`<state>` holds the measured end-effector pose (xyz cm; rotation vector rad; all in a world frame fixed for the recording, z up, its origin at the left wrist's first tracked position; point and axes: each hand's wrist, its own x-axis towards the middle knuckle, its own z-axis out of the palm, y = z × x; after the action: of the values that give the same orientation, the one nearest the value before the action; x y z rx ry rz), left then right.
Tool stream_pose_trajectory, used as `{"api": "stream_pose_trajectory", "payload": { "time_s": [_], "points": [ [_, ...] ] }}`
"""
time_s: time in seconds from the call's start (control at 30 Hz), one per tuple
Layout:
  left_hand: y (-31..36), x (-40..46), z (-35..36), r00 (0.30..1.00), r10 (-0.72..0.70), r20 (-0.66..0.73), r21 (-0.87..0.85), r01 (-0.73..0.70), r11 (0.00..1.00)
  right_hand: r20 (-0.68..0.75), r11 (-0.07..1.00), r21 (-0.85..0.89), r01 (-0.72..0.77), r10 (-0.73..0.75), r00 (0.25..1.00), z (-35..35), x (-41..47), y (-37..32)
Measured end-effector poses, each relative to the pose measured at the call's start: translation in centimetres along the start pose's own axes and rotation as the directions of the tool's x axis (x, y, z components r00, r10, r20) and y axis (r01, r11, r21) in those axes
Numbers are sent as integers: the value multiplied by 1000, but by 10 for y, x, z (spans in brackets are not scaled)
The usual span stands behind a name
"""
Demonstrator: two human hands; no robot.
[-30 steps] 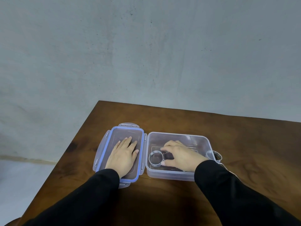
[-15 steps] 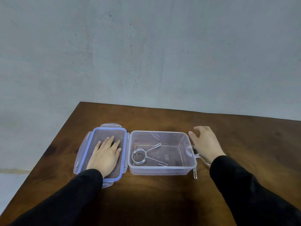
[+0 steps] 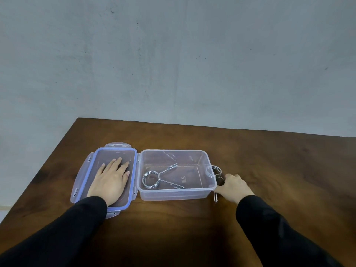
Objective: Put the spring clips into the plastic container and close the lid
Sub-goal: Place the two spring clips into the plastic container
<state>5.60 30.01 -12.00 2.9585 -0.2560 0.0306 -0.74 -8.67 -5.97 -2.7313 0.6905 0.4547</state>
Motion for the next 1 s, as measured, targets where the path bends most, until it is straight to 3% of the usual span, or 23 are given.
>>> {"api": "stream_pose_trajectory", "payload": {
  "time_s": [0.4, 0.53, 0.83, 1.0],
  "points": [
    [0, 0, 0, 1000, -13, 4, 0, 13, 1000, -191, 991, -127, -31, 6, 982, 9, -5, 3],
    [0, 0, 1, 1000, -11, 1, -11, 11, 1000, -172, 999, -35, 10, -16, 985, 8, -1, 5],
    [-1, 1, 1, 1000, -12, -6, -33, 12, 999, -184, 1000, -2, 15, -15, 983, 5, 11, 4],
    [-3, -1, -1, 1000, -18, -9, -47, 17, 999, -271, 991, 115, 66, -32, 962, -22, 9, -5]
  ]
}}
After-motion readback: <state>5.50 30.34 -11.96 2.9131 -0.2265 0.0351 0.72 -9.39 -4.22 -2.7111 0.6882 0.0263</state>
